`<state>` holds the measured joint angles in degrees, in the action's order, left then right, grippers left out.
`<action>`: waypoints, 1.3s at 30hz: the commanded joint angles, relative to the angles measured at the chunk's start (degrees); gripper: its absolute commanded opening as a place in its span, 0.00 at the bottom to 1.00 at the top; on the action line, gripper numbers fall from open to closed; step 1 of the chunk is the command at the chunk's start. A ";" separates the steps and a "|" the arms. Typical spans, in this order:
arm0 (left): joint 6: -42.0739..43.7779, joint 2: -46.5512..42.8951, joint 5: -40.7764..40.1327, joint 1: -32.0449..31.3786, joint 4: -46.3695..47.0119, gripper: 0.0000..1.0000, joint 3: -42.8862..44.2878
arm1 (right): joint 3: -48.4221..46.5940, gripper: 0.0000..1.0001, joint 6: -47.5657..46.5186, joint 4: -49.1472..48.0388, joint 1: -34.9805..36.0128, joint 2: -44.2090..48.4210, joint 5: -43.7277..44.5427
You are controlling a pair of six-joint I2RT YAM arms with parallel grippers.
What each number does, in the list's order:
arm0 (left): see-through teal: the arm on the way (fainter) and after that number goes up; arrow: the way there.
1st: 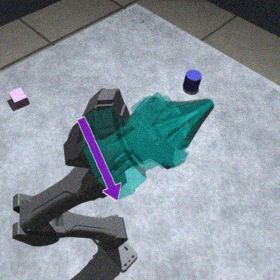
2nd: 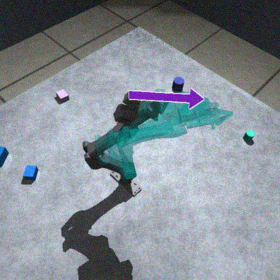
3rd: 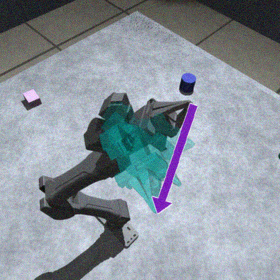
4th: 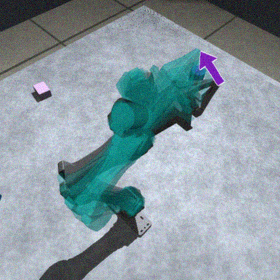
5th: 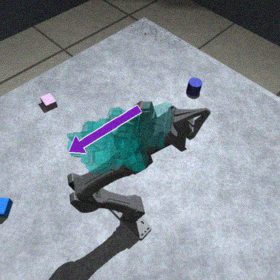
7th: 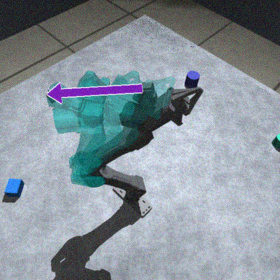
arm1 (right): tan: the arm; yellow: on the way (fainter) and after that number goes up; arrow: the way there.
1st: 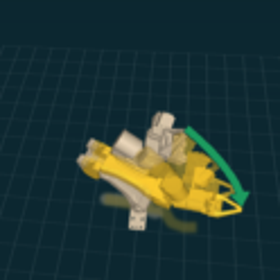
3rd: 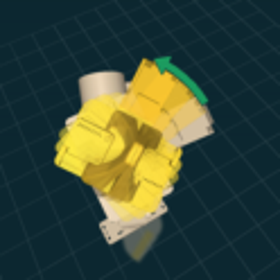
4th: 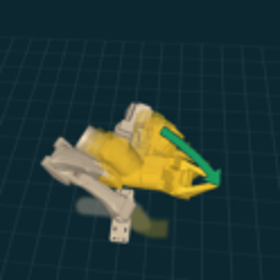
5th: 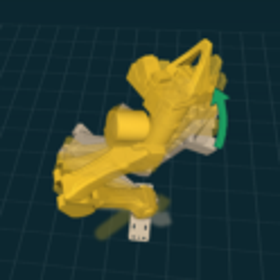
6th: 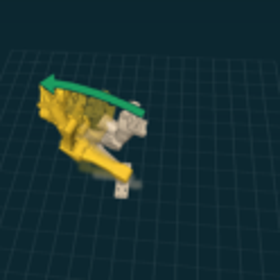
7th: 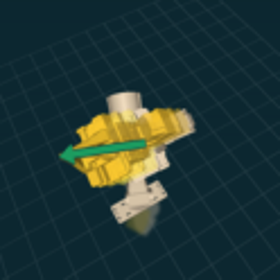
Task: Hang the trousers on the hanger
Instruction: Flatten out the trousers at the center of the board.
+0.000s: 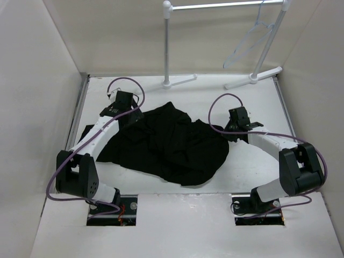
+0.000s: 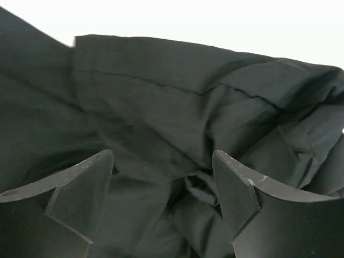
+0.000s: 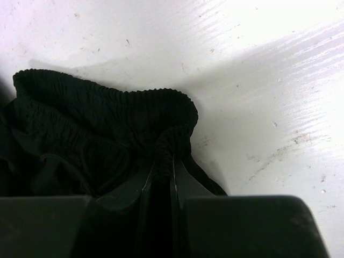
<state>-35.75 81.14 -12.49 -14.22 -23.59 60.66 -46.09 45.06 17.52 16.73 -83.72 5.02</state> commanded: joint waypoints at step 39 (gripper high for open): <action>2.17 10.25 9.41 -8.32 6.98 0.68 12.89 | -24.05 0.62 -12.80 -6.08 3.79 -20.42 -17.32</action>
<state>-35.33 89.25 -4.86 -20.86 -18.35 68.47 -67.18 32.80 16.99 19.27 -103.68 -9.19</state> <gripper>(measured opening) 0.678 0.620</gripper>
